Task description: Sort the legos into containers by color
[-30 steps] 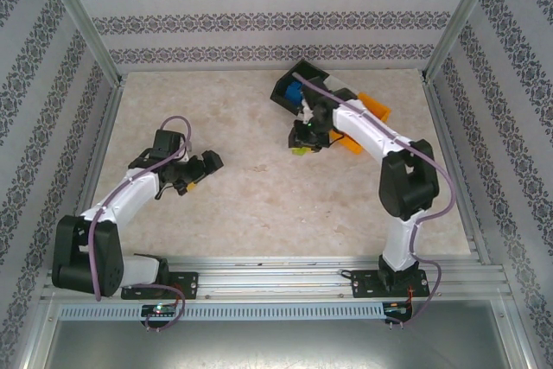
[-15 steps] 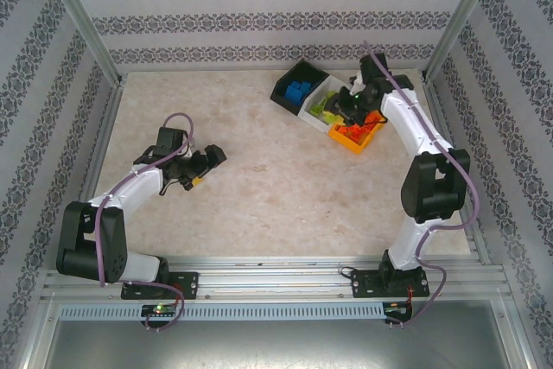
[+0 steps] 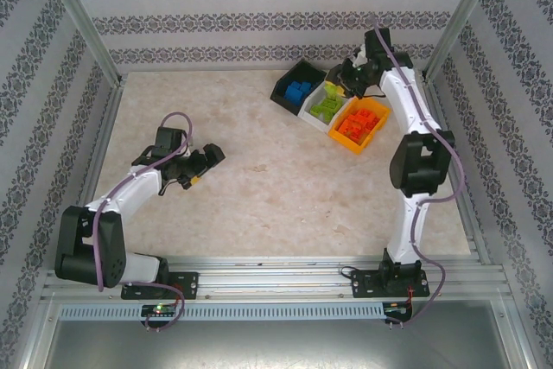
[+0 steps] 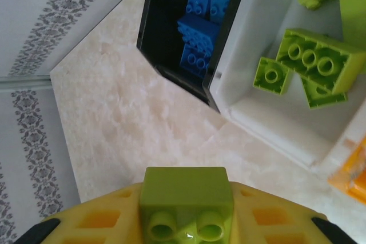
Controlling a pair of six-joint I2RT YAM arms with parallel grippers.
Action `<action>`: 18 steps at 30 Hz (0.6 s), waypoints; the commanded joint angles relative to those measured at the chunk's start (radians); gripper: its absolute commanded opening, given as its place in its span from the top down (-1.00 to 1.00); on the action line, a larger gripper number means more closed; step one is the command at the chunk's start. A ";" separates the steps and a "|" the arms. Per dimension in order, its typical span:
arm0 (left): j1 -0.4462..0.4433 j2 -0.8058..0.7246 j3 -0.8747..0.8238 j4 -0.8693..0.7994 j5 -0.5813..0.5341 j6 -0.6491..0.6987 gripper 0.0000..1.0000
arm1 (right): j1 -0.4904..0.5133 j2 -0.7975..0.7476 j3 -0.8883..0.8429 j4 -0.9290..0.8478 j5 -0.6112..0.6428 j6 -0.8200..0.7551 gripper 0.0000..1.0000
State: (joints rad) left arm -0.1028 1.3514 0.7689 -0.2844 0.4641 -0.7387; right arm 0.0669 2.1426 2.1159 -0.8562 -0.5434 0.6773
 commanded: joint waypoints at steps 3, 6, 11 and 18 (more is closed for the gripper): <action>0.017 -0.051 -0.008 -0.052 -0.035 0.006 -1.00 | -0.018 0.139 0.169 -0.068 0.023 0.006 0.29; 0.025 -0.065 -0.009 -0.069 -0.041 0.007 -1.00 | -0.026 0.219 0.268 -0.099 0.036 0.011 0.28; 0.037 -0.074 -0.001 -0.094 -0.048 0.018 -1.00 | -0.041 0.312 0.385 -0.131 0.057 0.019 0.27; 0.044 -0.042 0.025 -0.098 -0.041 0.023 -1.00 | -0.068 0.345 0.398 -0.113 0.071 0.040 0.10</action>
State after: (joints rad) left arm -0.0696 1.2987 0.7685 -0.3504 0.4324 -0.7383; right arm 0.0151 2.4741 2.4771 -0.9539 -0.4938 0.7029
